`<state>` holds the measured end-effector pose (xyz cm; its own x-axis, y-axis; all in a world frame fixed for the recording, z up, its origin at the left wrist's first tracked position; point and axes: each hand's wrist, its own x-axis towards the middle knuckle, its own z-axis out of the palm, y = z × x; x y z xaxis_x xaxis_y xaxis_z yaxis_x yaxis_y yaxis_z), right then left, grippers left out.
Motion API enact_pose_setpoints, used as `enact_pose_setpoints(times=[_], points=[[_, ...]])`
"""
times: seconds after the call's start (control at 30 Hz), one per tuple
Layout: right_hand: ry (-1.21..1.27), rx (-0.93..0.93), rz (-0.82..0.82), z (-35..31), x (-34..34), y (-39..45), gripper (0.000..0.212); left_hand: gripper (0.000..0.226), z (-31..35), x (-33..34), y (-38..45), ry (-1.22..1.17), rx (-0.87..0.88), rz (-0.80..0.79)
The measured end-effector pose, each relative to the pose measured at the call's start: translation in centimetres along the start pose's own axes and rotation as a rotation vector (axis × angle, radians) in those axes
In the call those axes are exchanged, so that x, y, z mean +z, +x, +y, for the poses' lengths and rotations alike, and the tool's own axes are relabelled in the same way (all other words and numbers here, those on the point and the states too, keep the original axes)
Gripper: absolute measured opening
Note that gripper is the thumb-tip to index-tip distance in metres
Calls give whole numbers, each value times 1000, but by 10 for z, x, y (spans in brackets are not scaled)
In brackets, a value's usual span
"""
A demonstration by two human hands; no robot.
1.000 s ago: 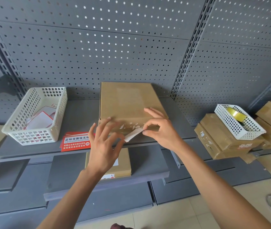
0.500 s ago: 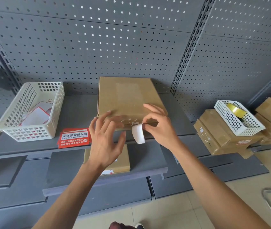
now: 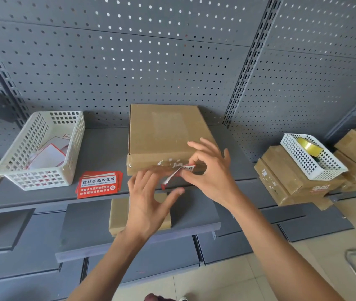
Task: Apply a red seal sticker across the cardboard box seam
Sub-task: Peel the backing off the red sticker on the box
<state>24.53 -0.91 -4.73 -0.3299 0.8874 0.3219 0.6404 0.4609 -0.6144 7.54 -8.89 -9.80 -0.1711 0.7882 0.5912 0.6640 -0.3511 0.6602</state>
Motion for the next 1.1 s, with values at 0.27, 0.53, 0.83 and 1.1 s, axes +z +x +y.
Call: enact_pose_setpoints(times=[0.27, 0.53, 0.83, 1.1], points=[[231, 79, -4, -6, -16, -9, 27, 8, -3, -10, 4, -168, -158, 157], [389, 110, 40, -11, -5, -33, 27, 7, 11, -10, 8, -353, -348, 175], [307, 47, 213, -12, 21, -38, 4, 7, 13, -16, 6, -279, -294, 148], [324, 74, 214, -13, 23, -41, 10, 6, 3, -14, 6, -295, -440, 255]])
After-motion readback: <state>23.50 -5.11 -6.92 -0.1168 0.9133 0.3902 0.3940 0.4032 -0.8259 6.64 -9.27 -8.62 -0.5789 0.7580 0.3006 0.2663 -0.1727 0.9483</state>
